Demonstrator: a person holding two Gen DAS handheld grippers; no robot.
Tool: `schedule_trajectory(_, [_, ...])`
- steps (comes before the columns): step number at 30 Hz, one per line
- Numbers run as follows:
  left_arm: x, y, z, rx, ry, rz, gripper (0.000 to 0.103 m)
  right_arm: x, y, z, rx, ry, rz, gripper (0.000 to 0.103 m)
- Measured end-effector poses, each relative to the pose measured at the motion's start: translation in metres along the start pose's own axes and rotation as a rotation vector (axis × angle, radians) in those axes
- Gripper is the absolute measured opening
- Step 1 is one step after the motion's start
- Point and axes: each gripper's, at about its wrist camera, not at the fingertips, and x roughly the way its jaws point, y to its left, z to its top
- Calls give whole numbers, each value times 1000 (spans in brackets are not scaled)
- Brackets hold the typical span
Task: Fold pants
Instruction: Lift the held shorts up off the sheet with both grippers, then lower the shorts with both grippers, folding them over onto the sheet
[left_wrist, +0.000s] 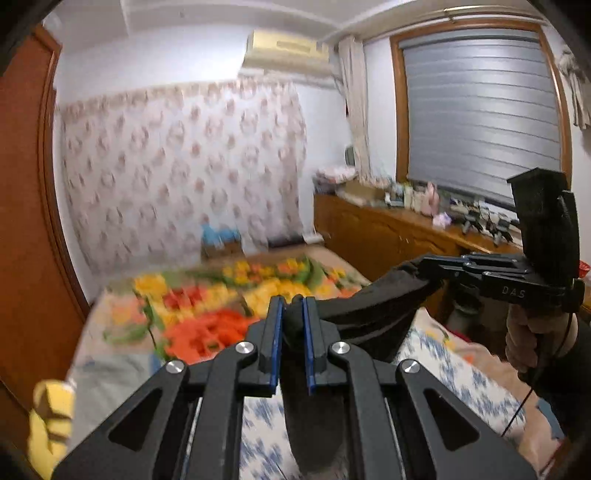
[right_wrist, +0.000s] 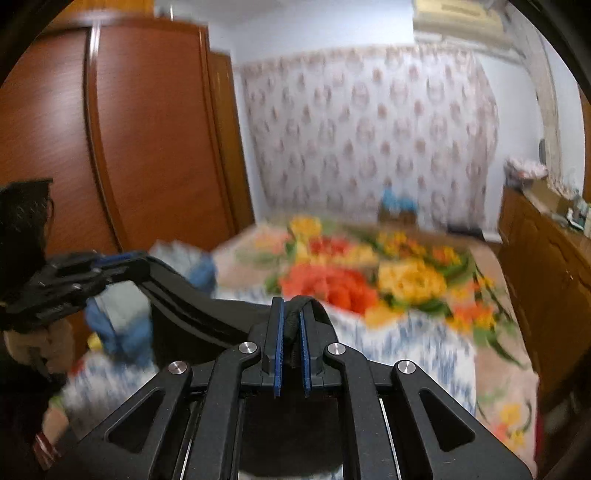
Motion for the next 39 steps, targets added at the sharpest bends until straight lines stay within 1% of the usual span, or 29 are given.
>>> schedule_trajectory(2, [-8, -1, 3, 11, -14, 8, 8, -8, -3, 12, 20, -44, 7, 5])
schedule_trajectory(4, [-15, -1, -13, 10, 3, 12, 8, -12, -2, 12, 23, -53, 14, 5])
schedule_trajectory(5, [-15, 0, -18, 11, 14, 16, 8, -13, 1, 8, 20, -47, 17, 5])
schedule_trajectory(6, [-17, -1, -33, 13, 35, 21, 8, -13, 4, 1, 15, -36, 19, 5])
schedule_trajectory(7, [-18, -1, -45, 8, 55, 19, 8, -10, 8, -13, 9, -11, 21, 5])
schedule_trajectory(8, [-19, -2, -67, 0, 94, 11, 8, -6, 13, -22, 7, 12, 23, 5])
schedule_trajectory(9, [-19, -3, -85, -6, 126, 7, 8, -1, 17, -39, 5, 55, 21, 5])
schedule_trajectory(10, [-18, -5, -95, -12, 146, 5, 8, 4, 23, -57, 2, 97, 18, 5])
schedule_trajectory(11, [-18, -5, -116, -24, 185, 0, 8, 7, 28, -68, -1, 125, 17, 5])
schedule_trajectory(13, [-18, -8, -149, -54, 245, -7, 8, 17, 36, -103, -2, 208, 14, 5])
schedule_trajectory(14, [-21, -11, -161, -69, 258, -10, 8, 20, 41, -121, -3, 247, 14, 5])
schedule_trajectory(16, [-25, -13, -178, -97, 279, -21, 8, 22, 51, -147, -14, 296, 12, 5])
schedule_trajectory(18, [-28, -18, -193, -98, 297, -15, 8, 20, 58, -160, -16, 312, 11, 5])
schedule_trajectory(20, [-31, -24, -195, -109, 304, -22, 8, 16, 63, -170, -13, 318, 11, 5])
schedule_trajectory(24, [-46, -36, -202, -95, 304, -24, 8, 5, 70, -175, -6, 321, 1, 5])
schedule_trajectory(26, [-52, -36, -207, -100, 306, -29, 8, 3, 72, -174, -6, 322, 0, 5])
schedule_trajectory(29, [-59, -36, -218, -105, 325, -31, 8, -3, 78, -181, -13, 328, 4, 5])
schedule_trajectory(31, [-59, -36, -229, -111, 353, -26, 8, -4, 82, -190, -8, 340, 9, 5])
schedule_trajectory(34, [-59, -39, -239, -125, 372, -24, 8, -3, 87, -202, -14, 360, 8, 5])
schedule_trajectory(39, [-60, -41, -249, -132, 384, -28, 8, 0, 95, -220, -37, 387, -11, 5])
